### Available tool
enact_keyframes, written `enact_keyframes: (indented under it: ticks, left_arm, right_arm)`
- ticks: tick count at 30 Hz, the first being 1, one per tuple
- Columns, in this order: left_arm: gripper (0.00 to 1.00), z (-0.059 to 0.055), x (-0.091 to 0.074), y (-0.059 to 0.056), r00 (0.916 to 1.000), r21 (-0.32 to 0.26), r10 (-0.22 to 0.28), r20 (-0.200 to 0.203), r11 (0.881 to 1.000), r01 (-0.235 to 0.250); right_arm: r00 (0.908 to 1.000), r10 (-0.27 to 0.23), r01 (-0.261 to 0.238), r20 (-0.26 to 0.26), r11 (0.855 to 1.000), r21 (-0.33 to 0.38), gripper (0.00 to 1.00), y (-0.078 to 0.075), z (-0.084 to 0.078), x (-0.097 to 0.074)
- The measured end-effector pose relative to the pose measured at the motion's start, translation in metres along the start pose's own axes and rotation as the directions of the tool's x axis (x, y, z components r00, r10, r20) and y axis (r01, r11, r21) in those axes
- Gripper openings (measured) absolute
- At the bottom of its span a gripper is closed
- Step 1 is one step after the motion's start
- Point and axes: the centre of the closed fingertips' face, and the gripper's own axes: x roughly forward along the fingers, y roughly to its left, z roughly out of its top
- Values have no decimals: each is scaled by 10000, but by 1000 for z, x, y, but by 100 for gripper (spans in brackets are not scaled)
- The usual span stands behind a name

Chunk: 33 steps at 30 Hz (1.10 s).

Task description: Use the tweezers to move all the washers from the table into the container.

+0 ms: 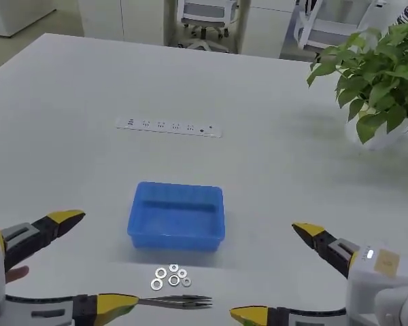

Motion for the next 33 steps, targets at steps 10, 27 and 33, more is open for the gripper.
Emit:
enact_keyframes:
  ticks: [10,27,33]
  left_arm:
    - [88,1,0,-1,9992,277,-343,-198,9990,348]
    - [70,-11,12,-11,9827,679,-1506,-1080,9850,1584]
    - [66,-18,18,-12,9739,757,-1791,-1394,9787,1908]
  right_arm:
    - [9991,424,-425,-17,9989,-216,93,2,5,1]
    - [9893,1376,-1414,-489,9862,-856,77,2,2,7]
    - [9819,1743,-1821,-741,9762,-1176,71,4,-2,13]
